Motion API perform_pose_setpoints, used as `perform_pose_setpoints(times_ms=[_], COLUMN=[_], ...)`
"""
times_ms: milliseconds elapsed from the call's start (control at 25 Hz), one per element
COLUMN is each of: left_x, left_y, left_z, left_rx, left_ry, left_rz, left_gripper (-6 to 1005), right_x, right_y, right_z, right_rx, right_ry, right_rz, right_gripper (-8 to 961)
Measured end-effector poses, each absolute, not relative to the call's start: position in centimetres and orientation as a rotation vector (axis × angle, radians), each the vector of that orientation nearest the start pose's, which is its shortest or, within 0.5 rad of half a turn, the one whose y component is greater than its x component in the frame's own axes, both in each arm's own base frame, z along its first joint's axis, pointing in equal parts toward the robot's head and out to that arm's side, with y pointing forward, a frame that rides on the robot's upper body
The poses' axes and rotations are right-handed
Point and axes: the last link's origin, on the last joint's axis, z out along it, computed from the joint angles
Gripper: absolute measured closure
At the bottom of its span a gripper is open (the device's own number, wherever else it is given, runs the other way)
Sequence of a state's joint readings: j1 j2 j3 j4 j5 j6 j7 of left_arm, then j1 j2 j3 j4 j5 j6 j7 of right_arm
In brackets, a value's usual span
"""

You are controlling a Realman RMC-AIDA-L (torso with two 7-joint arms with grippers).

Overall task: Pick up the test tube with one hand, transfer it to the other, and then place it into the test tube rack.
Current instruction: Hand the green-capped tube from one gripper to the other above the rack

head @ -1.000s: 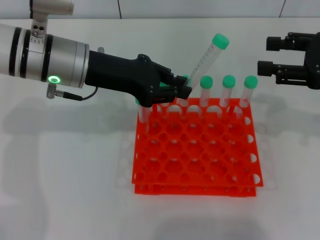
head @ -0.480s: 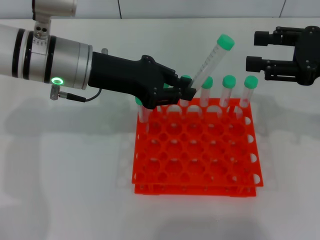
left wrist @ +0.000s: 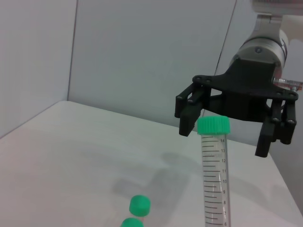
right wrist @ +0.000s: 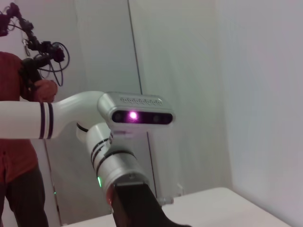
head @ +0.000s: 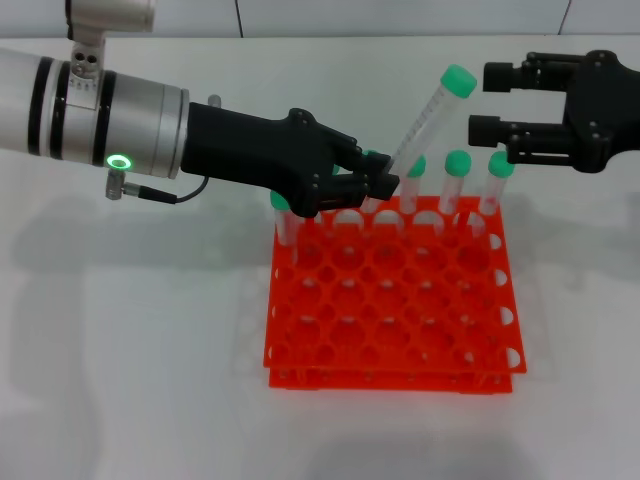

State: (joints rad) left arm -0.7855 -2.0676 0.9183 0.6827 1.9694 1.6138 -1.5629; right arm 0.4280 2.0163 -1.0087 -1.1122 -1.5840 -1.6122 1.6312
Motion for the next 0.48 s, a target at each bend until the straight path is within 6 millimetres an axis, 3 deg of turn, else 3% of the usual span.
perform_pose_setpoints(times_ms=[480], left_x=[-15.42], left_y=[36.47], left_z=[-2.31], left_rx=[-3.083], left_ry=[-0.369], left_rz=[-0.631], left_gripper=[798], right_x=[16.93], right_y=[34.27], right_z=[6.07], right_rx=[-2.744], right_ry=[0.261], right_rz=[0.918], right_gripper=[295])
